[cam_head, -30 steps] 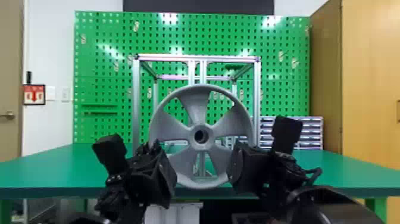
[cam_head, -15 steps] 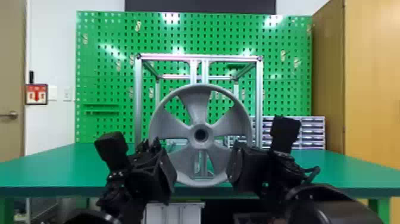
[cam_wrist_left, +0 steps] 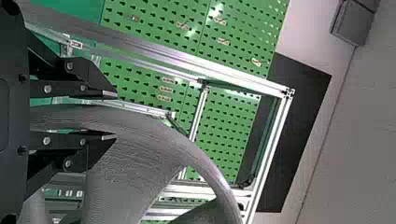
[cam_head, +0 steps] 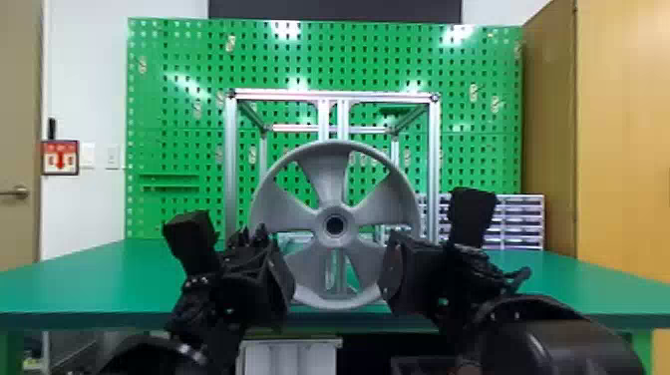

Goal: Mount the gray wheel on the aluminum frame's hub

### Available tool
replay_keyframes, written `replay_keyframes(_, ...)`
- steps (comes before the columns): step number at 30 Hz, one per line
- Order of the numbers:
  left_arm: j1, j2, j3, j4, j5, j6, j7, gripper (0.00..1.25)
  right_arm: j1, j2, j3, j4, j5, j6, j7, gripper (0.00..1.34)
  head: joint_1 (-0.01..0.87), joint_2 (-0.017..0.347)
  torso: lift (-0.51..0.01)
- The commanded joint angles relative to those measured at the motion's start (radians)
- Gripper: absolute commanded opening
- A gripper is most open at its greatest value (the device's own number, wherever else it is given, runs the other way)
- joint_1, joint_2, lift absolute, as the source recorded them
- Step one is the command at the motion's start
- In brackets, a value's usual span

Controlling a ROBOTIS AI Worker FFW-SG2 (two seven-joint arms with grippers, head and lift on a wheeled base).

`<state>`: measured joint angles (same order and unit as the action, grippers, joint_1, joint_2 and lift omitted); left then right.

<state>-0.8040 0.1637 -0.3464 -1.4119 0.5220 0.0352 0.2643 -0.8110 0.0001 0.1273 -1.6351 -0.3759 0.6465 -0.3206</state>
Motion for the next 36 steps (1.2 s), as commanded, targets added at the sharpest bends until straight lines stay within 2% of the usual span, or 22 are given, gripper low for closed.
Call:
replay_keyframes(1,-0.011,-0.004,0.004,0.016,-0.008,0.000,0.006,0.33,-0.014,0.001,0.003,0.026,-0.003,0.001,0.000,0.24,-0.005,0.006,-0.499)
replay_keyframes(15,-0.055,-0.013,0.007,0.088,-0.017,-0.008,0.006,0.34,-0.054,0.001,0.011,0.110,0.000,-0.013,0.008,0.24,-0.005,0.006,-0.499)
replay_keyframes(32,-0.057,-0.019,0.006,0.102,-0.031,-0.009,0.009,0.35,-0.059,0.001,0.009,0.123,0.003,-0.022,0.009,0.24,-0.005,0.006,-0.499)
replay_keyframes(36,-0.057,-0.021,0.001,0.100,-0.033,-0.008,0.013,0.37,-0.056,0.001,0.009,0.118,0.003,-0.027,0.008,0.28,-0.005,0.006,-0.499)
